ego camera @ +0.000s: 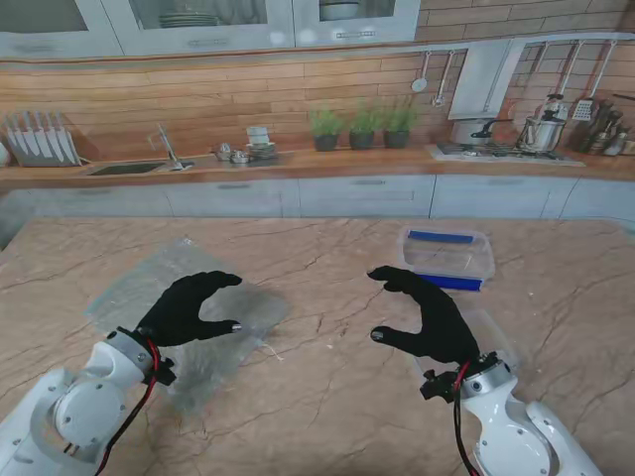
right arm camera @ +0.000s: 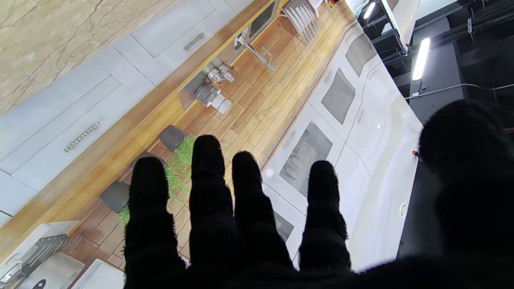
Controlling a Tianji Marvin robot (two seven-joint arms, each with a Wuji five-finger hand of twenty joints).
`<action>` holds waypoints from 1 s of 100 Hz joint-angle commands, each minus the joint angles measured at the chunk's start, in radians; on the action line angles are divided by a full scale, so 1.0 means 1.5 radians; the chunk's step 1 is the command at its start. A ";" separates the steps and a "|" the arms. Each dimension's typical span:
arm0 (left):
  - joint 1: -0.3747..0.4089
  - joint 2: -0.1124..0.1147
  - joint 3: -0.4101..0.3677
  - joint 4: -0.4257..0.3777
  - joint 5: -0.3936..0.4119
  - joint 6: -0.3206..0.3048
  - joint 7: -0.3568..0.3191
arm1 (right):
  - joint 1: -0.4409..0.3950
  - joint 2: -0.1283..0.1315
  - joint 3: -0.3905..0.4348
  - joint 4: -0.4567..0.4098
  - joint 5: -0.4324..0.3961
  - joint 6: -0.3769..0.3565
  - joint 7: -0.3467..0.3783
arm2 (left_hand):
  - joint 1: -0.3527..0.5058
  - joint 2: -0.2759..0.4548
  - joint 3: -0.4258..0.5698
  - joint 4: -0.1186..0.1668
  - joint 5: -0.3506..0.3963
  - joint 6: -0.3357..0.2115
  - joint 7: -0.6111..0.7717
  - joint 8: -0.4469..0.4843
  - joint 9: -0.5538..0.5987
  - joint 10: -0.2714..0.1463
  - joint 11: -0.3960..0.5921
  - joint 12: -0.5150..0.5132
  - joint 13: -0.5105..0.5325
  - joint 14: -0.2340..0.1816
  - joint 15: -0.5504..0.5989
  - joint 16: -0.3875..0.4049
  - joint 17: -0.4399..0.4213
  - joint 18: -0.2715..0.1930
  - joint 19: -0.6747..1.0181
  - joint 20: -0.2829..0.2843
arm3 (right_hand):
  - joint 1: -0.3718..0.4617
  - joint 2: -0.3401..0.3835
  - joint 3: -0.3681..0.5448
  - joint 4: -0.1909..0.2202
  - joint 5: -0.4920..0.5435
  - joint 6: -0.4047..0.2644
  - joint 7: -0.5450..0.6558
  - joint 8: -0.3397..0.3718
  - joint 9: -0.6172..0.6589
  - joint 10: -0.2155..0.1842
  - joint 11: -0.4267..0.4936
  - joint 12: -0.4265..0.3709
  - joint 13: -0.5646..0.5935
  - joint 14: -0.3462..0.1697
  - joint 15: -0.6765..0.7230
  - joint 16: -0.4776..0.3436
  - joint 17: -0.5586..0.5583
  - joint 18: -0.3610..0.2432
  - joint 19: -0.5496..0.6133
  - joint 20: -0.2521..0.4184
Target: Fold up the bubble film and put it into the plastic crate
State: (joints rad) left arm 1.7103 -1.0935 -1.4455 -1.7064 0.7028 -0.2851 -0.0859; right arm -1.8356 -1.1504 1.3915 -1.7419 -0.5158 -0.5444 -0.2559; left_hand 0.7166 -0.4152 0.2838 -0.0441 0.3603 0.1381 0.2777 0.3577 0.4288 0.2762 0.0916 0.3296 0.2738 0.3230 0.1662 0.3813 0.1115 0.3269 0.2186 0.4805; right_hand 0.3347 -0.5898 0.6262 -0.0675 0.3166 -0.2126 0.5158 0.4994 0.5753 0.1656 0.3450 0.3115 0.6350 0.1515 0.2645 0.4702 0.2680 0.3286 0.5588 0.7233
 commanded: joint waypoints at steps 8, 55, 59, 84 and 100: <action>-0.031 0.017 -0.002 0.011 0.023 0.079 -0.011 | 0.002 -0.002 -0.002 -0.002 -0.002 0.011 -0.001 | 0.037 0.059 -0.097 0.010 -0.046 0.011 -0.031 -0.015 -0.056 -0.007 -0.013 -0.014 -0.056 -0.024 -0.020 -0.024 -0.024 -0.024 -0.038 0.004 | -0.027 -0.011 0.009 0.001 -0.004 -0.009 -0.009 -0.009 -0.001 -0.012 -0.013 0.008 0.001 -0.013 -0.001 0.009 -0.008 -0.015 0.016 0.005; -0.182 0.008 0.132 0.211 0.050 0.370 0.020 | 0.008 0.000 -0.006 0.002 -0.009 0.034 0.003 | 0.023 0.079 -0.172 0.025 -0.118 0.042 -0.061 -0.046 -0.194 -0.008 -0.058 -0.045 -0.172 -0.059 -0.094 -0.088 -0.104 -0.171 -0.136 -0.115 | -0.027 -0.004 0.007 0.002 -0.003 -0.009 -0.011 -0.011 -0.001 -0.011 -0.015 0.008 0.001 -0.013 0.000 0.010 -0.009 -0.015 0.015 0.007; -0.190 0.012 0.141 0.218 0.055 0.382 -0.003 | 0.009 0.000 -0.007 0.003 -0.007 0.036 0.004 | 0.022 0.082 -0.171 0.025 -0.119 0.043 -0.062 -0.048 -0.193 -0.007 -0.058 -0.047 -0.172 -0.057 -0.096 -0.088 -0.104 -0.169 -0.137 -0.118 | -0.028 -0.004 0.007 0.002 -0.002 -0.009 -0.011 -0.011 -0.001 -0.010 -0.015 0.008 0.001 -0.011 0.000 0.011 -0.009 -0.015 0.015 0.007; -0.267 0.022 0.219 0.297 0.022 0.434 -0.080 | 0.010 -0.001 -0.009 0.002 -0.002 0.047 0.005 | 0.080 0.103 -0.151 0.027 -0.102 0.021 -0.043 -0.043 -0.182 -0.022 -0.051 -0.045 -0.172 -0.068 -0.104 -0.090 -0.102 -0.176 -0.135 -0.135 | -0.031 0.005 0.005 0.002 -0.002 -0.010 -0.012 -0.012 0.000 -0.011 -0.015 0.008 0.003 -0.011 0.002 0.012 -0.010 -0.016 0.014 0.008; -0.319 0.028 0.288 0.337 0.019 0.452 -0.120 | 0.011 -0.003 -0.008 0.004 0.002 0.050 -0.001 | 0.106 0.084 0.036 0.031 -0.117 0.010 0.004 -0.036 -0.164 -0.026 -0.040 -0.033 -0.170 -0.071 -0.087 -0.075 -0.102 -0.179 -0.117 -0.126 | -0.032 0.012 0.004 0.003 0.000 -0.009 -0.012 -0.012 0.001 -0.009 -0.015 0.008 0.002 -0.010 0.002 0.012 -0.010 -0.017 0.014 0.009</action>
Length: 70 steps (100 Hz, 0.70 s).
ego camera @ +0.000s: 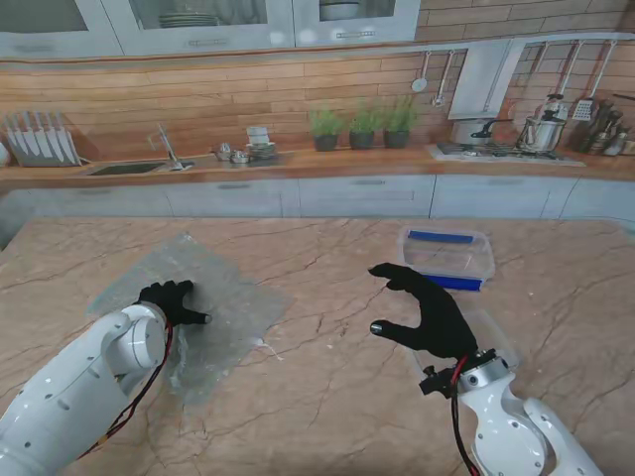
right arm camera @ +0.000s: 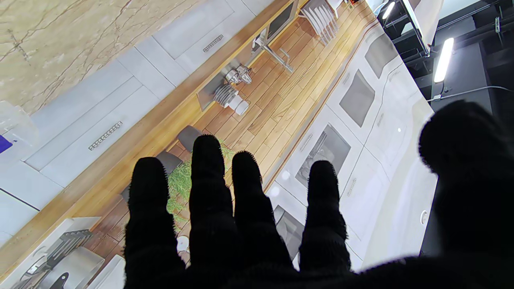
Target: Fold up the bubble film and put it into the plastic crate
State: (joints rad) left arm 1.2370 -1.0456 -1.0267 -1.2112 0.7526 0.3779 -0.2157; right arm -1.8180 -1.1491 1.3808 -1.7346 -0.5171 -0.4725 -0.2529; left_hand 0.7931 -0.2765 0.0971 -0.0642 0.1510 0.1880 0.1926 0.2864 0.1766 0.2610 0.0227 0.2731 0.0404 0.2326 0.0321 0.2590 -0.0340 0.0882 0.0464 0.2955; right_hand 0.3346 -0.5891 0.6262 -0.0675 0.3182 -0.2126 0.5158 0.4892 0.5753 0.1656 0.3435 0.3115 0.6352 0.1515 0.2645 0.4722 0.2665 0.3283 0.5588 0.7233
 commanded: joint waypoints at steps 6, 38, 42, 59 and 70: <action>-0.019 -0.005 0.026 0.015 -0.035 0.020 -0.043 | 0.000 -0.004 -0.001 0.000 0.004 0.004 -0.003 | 0.048 -0.017 0.225 0.043 0.023 -0.026 0.071 0.012 0.006 -0.018 0.010 0.009 -0.010 -0.013 0.003 0.006 -0.002 -0.022 0.001 -0.001 | -0.032 0.014 0.003 0.003 0.000 -0.009 -0.012 -0.005 0.001 -0.010 -0.014 0.008 0.003 -0.010 0.002 0.011 -0.009 -0.017 0.015 0.009; -0.129 -0.026 0.166 0.072 -0.131 0.014 -0.058 | 0.001 -0.004 0.000 0.002 0.010 0.002 0.001 | 0.037 -0.019 0.232 0.030 0.032 -0.029 0.093 0.011 -0.009 -0.019 0.078 0.007 -0.002 -0.010 0.020 0.009 0.008 -0.019 0.006 0.004 | -0.033 0.028 -0.001 0.003 0.001 -0.010 -0.013 -0.006 0.002 -0.009 -0.014 0.008 0.003 -0.010 0.003 0.012 -0.010 -0.017 0.014 0.010; -0.141 -0.034 0.181 0.081 -0.151 0.015 -0.049 | -0.001 -0.004 0.002 0.001 0.008 -0.001 -0.002 | 0.039 -0.018 0.232 0.031 0.035 -0.030 0.095 0.011 -0.008 -0.019 0.081 0.006 -0.002 -0.010 0.022 0.010 0.009 -0.019 0.007 0.004 | -0.035 0.029 -0.002 0.004 0.001 -0.009 -0.013 -0.006 0.003 -0.008 -0.014 0.008 0.003 -0.009 0.003 0.012 -0.009 -0.017 0.014 0.011; -0.205 -0.047 0.280 0.111 -0.184 -0.002 -0.068 | -0.006 -0.007 0.010 0.002 0.006 -0.011 -0.014 | 0.028 -0.007 0.219 0.028 0.033 -0.031 0.097 0.012 -0.003 -0.021 0.093 0.004 0.003 -0.005 0.032 0.013 0.017 -0.010 0.012 0.008 | -0.037 0.034 -0.003 0.005 0.002 -0.008 -0.013 -0.007 0.005 -0.007 -0.014 0.008 0.005 -0.009 0.004 0.013 -0.009 -0.017 0.014 0.011; -0.219 -0.060 0.308 0.115 -0.228 -0.007 -0.079 | -0.008 -0.007 0.012 0.001 0.008 -0.015 -0.016 | 0.042 0.007 0.183 0.027 0.031 -0.030 0.098 0.014 -0.004 -0.019 0.101 -0.004 0.002 0.004 0.044 0.014 0.017 0.006 0.024 0.024 | -0.036 0.036 -0.004 0.005 0.003 -0.009 -0.014 -0.007 0.005 -0.007 -0.015 0.008 0.005 -0.009 0.004 0.013 -0.008 -0.017 0.014 0.012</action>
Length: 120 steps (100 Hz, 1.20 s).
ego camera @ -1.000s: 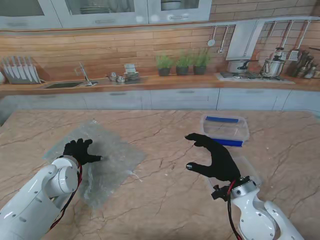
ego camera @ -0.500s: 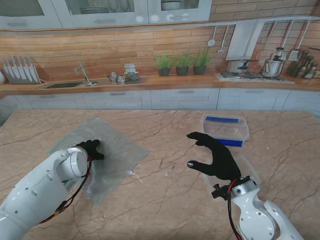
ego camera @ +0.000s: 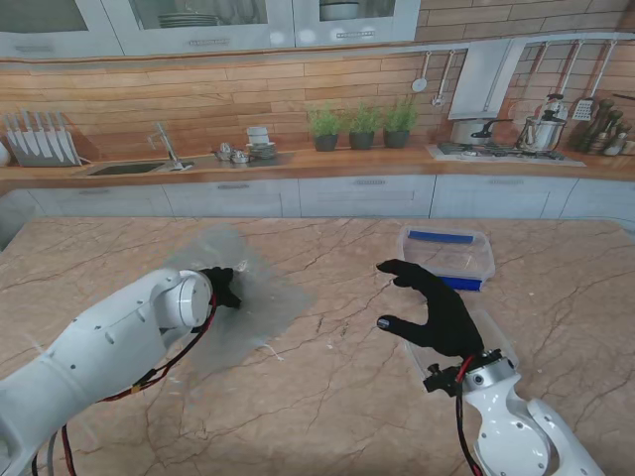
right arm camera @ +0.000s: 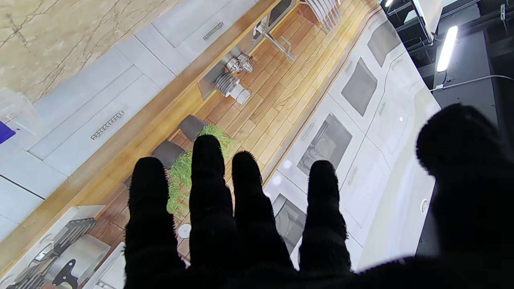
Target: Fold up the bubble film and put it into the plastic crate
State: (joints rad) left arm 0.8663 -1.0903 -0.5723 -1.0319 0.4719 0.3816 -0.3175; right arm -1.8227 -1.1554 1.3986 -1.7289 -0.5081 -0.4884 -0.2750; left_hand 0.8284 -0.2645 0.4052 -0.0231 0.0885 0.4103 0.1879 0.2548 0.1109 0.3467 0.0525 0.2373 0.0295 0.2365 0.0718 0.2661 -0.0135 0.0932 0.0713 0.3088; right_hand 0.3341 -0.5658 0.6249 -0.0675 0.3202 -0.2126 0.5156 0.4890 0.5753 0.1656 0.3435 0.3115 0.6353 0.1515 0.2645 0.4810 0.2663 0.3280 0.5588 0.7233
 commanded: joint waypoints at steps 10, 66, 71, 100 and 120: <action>0.029 -0.036 0.017 -0.016 -0.066 -0.019 -0.016 | -0.008 -0.004 0.002 -0.003 0.007 -0.014 -0.002 | 0.019 0.006 -0.027 0.001 0.073 -0.178 0.099 0.034 0.041 -0.076 0.085 0.022 0.012 0.003 0.021 0.010 0.005 0.006 0.010 0.018 | -0.036 0.022 -0.004 0.005 0.003 -0.008 -0.014 -0.007 0.006 -0.007 -0.014 0.008 0.006 -0.009 0.005 0.008 -0.008 -0.016 0.014 0.012; 0.135 0.034 -0.028 -0.222 0.057 -0.148 -0.090 | -0.017 -0.007 0.009 -0.004 0.007 -0.028 -0.014 | 0.028 0.031 -0.079 0.001 0.088 -0.181 0.098 0.036 0.052 -0.072 0.102 0.024 0.025 0.023 0.067 0.020 0.031 0.046 0.034 0.055 | -0.041 0.036 -0.007 0.007 0.005 -0.008 -0.016 -0.007 0.009 -0.006 -0.016 0.008 0.007 -0.007 0.005 0.008 -0.008 -0.017 0.013 0.014; 0.145 0.038 -0.034 -0.234 0.064 -0.157 -0.098 | -0.016 -0.007 0.008 -0.004 0.008 -0.027 -0.014 | 0.029 0.033 -0.084 0.001 0.088 -0.182 0.097 0.036 0.051 -0.072 0.101 0.023 0.024 0.024 0.067 0.018 0.031 0.046 0.035 0.057 | -0.040 0.037 -0.007 0.007 0.005 -0.008 -0.016 -0.007 0.010 -0.006 -0.016 0.008 0.007 -0.008 0.005 0.009 -0.008 -0.018 0.013 0.015; 0.188 0.042 -0.068 -0.262 0.098 -0.238 -0.073 | -0.014 -0.006 0.008 -0.001 0.012 -0.026 -0.009 | 0.032 0.038 -0.103 0.001 0.091 -0.189 0.098 0.039 0.052 -0.074 0.104 0.024 0.029 0.022 0.079 0.019 0.038 0.049 0.037 0.063 | -0.042 0.047 -0.010 0.008 0.007 -0.008 -0.017 -0.008 0.010 -0.005 -0.017 0.008 0.007 -0.008 0.005 0.009 -0.009 -0.017 0.013 0.015; 0.189 0.036 -0.067 -0.265 0.110 -0.250 -0.044 | -0.012 -0.006 0.007 0.001 0.015 -0.026 -0.005 | 0.030 0.042 -0.111 0.001 0.092 -0.189 0.102 0.042 0.051 -0.075 0.106 0.024 0.029 0.021 0.084 0.018 0.041 0.050 0.035 0.063 | -0.042 0.053 -0.011 0.009 0.009 -0.007 -0.017 -0.008 0.011 -0.004 -0.018 0.008 0.006 -0.007 0.005 0.009 -0.009 -0.016 0.012 0.016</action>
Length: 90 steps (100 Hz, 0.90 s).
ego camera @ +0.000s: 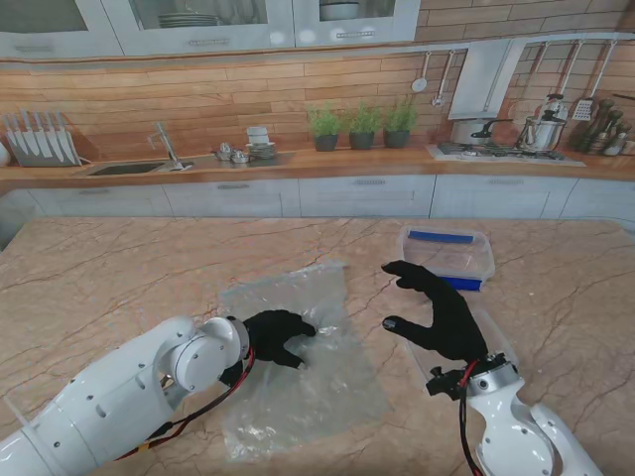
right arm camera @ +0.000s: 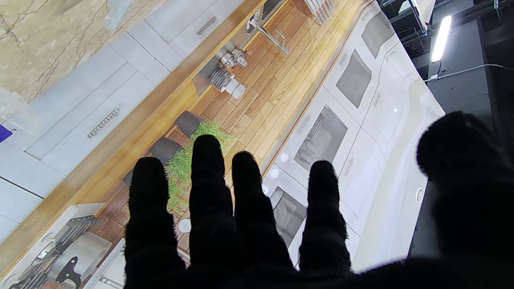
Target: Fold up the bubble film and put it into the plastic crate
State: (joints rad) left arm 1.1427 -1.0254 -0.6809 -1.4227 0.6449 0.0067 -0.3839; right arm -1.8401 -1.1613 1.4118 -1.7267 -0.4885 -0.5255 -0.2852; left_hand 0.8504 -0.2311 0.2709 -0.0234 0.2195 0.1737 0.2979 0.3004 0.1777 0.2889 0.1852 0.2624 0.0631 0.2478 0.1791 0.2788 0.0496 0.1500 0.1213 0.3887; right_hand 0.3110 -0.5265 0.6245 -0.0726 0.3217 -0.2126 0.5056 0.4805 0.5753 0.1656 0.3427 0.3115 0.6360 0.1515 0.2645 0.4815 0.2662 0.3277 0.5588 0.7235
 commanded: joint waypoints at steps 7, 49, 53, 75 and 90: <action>-0.001 -0.011 0.011 0.000 -0.005 0.001 0.008 | 0.000 -0.002 -0.002 0.000 0.003 -0.001 0.002 | 0.016 0.021 -0.024 0.001 0.007 -0.034 0.031 0.012 0.006 -0.038 0.018 0.007 0.007 0.013 0.013 0.009 0.000 0.012 0.002 0.010 | -0.027 0.028 -0.012 0.013 0.009 -0.008 -0.011 -0.003 0.011 -0.005 -0.018 0.008 0.006 -0.005 0.005 0.009 -0.009 -0.016 0.012 0.016; -0.016 -0.017 0.016 0.008 0.054 -0.074 0.069 | 0.004 -0.001 -0.004 0.003 0.003 0.004 0.005 | -0.019 -0.053 0.113 -0.004 0.039 -0.047 0.063 0.024 0.038 -0.038 0.033 0.013 0.019 0.014 0.052 0.013 0.022 0.024 0.003 0.008 | -0.022 0.026 -0.014 0.013 0.008 -0.007 -0.010 -0.002 0.010 -0.005 -0.017 0.008 0.007 -0.005 0.005 0.009 -0.008 -0.016 0.011 0.017; -0.016 -0.017 0.016 0.008 0.055 -0.076 0.071 | 0.004 -0.001 -0.004 0.004 0.003 0.003 0.006 | -0.019 -0.054 0.115 -0.004 0.040 -0.046 0.063 0.025 0.039 -0.038 0.033 0.014 0.020 0.015 0.053 0.013 0.024 0.025 0.004 0.008 | -0.023 0.026 -0.014 0.013 0.008 -0.007 -0.010 -0.002 0.010 -0.005 -0.017 0.008 0.007 -0.006 0.006 0.009 -0.008 -0.016 0.012 0.017; -0.013 -0.012 0.025 -0.002 0.121 -0.040 0.076 | 0.005 -0.001 -0.005 0.005 0.003 0.003 0.004 | -0.038 -0.046 0.092 -0.009 0.016 -0.031 0.049 0.018 0.023 -0.034 0.029 0.012 0.023 0.025 0.056 0.014 0.029 0.034 0.011 0.012 | -0.023 0.028 -0.015 0.013 0.009 -0.007 -0.011 -0.002 0.011 -0.004 -0.017 0.008 0.007 -0.005 0.006 0.010 -0.009 -0.016 0.011 0.017; -0.028 -0.014 0.049 0.019 0.121 -0.021 0.081 | 0.006 -0.001 -0.006 0.005 0.006 0.005 0.007 | -0.024 -0.049 0.089 -0.005 0.011 -0.030 0.047 0.016 0.020 -0.034 0.031 0.013 0.032 0.027 0.063 0.018 0.032 0.036 0.018 0.016 | -0.023 0.029 -0.015 0.014 0.009 -0.006 -0.011 -0.003 0.010 -0.003 -0.017 0.008 0.007 -0.005 0.006 0.010 -0.009 -0.016 0.011 0.018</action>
State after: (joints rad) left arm 1.1106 -1.0416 -0.6204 -1.4168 0.8292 -0.0148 -0.2581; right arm -1.8301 -1.1605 1.4066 -1.7166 -0.4826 -0.5206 -0.2775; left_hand 0.8079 -0.2748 0.4189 -0.0235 0.2622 0.1253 0.3631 0.3256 0.2201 0.2502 0.2217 0.2753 0.0986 0.2699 0.2685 0.3026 0.0940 0.1855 0.1430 0.3910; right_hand 0.3110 -0.5265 0.6200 -0.0726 0.3316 -0.2126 0.5044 0.4796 0.5753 0.1656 0.3422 0.3115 0.6362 0.1515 0.2645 0.4819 0.2662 0.3277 0.5589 0.7251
